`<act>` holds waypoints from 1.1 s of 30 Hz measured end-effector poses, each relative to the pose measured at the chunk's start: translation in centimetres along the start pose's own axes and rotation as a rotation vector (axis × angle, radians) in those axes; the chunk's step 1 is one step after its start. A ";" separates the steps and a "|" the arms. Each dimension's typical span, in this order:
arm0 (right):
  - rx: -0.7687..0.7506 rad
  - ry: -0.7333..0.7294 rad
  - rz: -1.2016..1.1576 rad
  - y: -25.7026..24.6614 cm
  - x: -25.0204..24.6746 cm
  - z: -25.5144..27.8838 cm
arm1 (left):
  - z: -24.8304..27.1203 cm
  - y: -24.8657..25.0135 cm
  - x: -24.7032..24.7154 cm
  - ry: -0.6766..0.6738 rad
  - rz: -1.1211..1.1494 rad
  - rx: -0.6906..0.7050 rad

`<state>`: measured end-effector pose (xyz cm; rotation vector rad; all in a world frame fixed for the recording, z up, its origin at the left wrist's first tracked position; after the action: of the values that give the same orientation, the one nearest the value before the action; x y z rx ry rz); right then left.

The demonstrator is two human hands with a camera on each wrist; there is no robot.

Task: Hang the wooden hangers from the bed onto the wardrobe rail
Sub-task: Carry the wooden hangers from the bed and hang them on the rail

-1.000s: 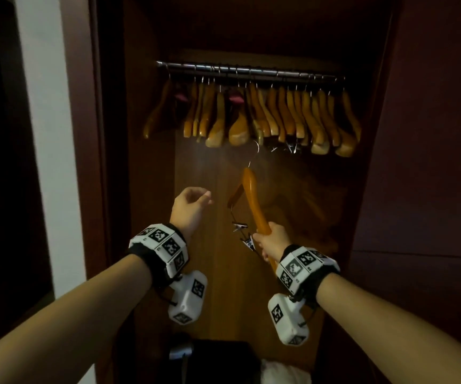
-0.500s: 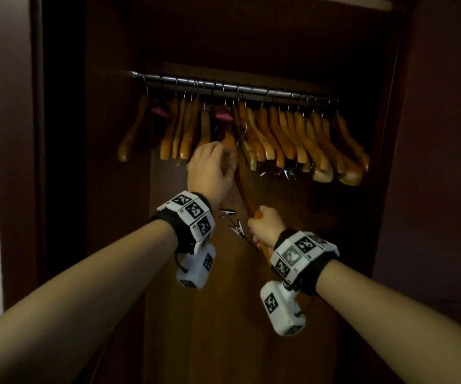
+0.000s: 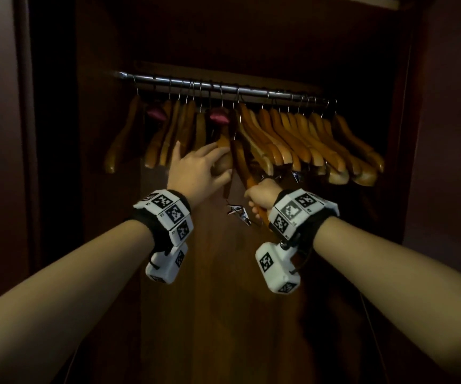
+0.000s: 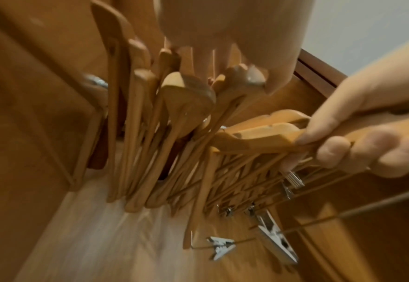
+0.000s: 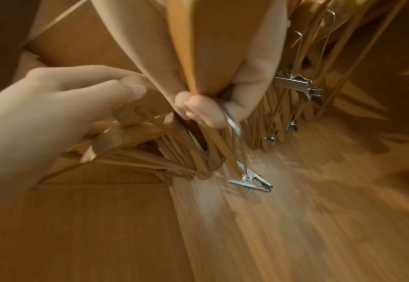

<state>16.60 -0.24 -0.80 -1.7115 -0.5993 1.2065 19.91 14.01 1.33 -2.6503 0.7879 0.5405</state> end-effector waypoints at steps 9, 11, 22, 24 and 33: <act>-0.007 0.062 0.062 -2.0 0.1 1.2 | 0.5 -1.6 -0.6 0.012 0.035 -0.004; -0.028 0.074 0.040 -2.5 -0.1 1.5 | 0.6 -1.6 -0.6 0.001 0.043 -0.002; -0.130 0.183 -0.117 -4.8 -1.0 2.4 | 1.1 -3.0 -1.3 0.024 0.089 0.000; -0.136 0.206 -0.095 -5.2 -1.1 2.1 | 1.2 -3.2 -1.3 0.025 0.091 0.006; -0.118 0.207 -0.051 -6.7 -0.5 -0.2 | 1.2 -3.3 -1.0 0.031 0.085 0.011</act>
<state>17.35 2.26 5.39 -1.8807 -0.5931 0.9598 20.69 17.55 1.36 -2.6306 0.9139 0.5160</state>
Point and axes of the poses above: each hand's wrist, its own z-axis away from the middle knuckle, its own x-axis out of the palm, y = z × x, the point moved 3 cm from there along -z, towards the middle knuckle, and after that the axes turned 8 degrees about x, right-handed, at the moved point
